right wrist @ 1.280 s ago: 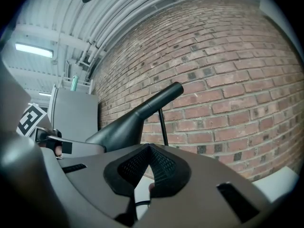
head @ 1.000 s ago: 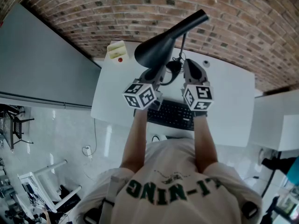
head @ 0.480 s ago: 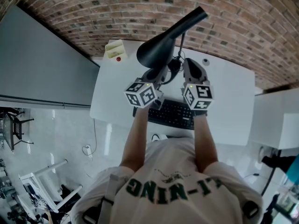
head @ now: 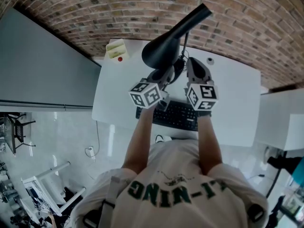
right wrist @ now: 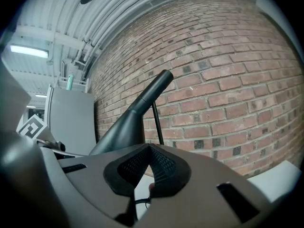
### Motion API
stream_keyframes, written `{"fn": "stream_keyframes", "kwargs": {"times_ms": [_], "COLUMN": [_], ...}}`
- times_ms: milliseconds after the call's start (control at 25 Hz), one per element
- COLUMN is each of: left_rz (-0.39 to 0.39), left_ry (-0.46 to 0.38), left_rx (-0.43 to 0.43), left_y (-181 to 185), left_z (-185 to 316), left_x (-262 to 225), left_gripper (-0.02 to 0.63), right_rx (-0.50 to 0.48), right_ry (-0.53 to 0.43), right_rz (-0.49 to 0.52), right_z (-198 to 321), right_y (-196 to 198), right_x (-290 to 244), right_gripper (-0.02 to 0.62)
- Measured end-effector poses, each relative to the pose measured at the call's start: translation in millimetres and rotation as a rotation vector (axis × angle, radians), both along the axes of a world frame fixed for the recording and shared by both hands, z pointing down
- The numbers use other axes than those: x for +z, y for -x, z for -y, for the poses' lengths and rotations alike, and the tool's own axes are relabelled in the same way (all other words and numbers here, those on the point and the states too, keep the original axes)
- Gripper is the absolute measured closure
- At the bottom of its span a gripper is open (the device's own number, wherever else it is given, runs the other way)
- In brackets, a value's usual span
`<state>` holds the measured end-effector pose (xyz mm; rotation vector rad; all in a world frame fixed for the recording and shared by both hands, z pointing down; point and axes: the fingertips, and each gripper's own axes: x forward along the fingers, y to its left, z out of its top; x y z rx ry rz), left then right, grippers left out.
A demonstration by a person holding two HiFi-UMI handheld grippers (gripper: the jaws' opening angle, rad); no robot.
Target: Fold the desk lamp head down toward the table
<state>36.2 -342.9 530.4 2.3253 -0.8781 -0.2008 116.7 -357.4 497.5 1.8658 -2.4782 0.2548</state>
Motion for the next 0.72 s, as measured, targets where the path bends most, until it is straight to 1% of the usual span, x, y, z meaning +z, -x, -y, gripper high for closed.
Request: {"fn": "stream_keyframes", "kwargs": {"times_ms": [280,720], "left_rz": [-0.028,-0.067], "left_ry": [0.025,0.059], "left_rx": [0.010,0.019], "left_y": [-5.2,-17.9], "left_z": [1.3,4.4], "left_x": [4.9,11.0], "left_gripper": [0.574,0.574], "right_rx": [0.010,0.030], "right_ry": [0.006,0.018], "right_rz": [0.018,0.023], "right_z": [1.0,1.5], "right_y": [-1.6,-16.0], "right_x": [3.0,7.2], "right_gripper": [0.601,0.601]}}
